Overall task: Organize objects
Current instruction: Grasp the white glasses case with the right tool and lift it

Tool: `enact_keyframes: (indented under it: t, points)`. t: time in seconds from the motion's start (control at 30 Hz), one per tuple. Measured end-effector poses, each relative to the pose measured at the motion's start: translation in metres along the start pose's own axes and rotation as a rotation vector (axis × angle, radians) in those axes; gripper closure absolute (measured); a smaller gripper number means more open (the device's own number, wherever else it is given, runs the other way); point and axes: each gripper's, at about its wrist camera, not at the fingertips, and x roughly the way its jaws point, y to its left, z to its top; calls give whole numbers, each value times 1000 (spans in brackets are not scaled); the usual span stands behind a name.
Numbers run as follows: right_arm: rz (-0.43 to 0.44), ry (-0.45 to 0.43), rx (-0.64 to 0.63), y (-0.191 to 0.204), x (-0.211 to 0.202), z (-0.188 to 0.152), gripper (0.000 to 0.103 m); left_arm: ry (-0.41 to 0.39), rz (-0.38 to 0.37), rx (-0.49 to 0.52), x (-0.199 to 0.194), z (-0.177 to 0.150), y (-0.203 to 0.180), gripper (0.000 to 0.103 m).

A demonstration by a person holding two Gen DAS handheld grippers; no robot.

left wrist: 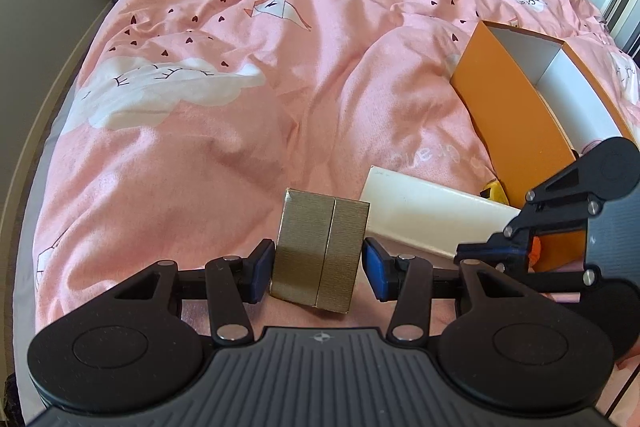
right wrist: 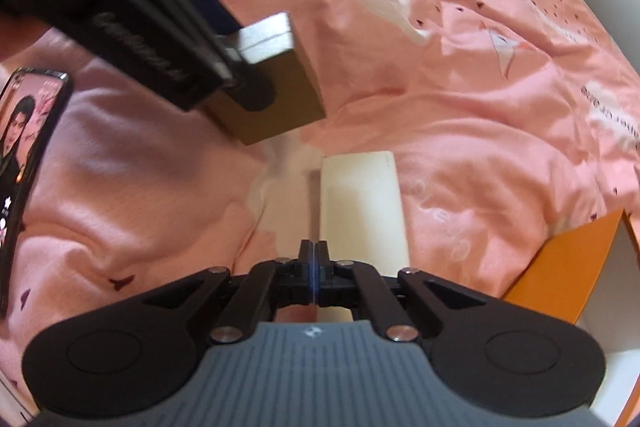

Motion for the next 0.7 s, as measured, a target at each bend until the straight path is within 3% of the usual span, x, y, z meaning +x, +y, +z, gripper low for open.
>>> enact_keyframes:
  t: [0.07,0.2,0.3,0.6,0.7]
  points:
    - [2,4,61,-12,1,1,97,-1,2,7,0,0,-1,49]
    - [-11,29,83,-18,5,0,94,-2,-3,3,1,0,-1,49]
    - [-11,47,70,-15,12,-3,79,0,-8,-3,4,-1,-1,49]
    - [-142,69,-90,3,38,2,46,5,-22,-13,10,0,-1,49]
    - [-199,90,-154,7,50,2,46,8,-24,-16,12,0,0,49]
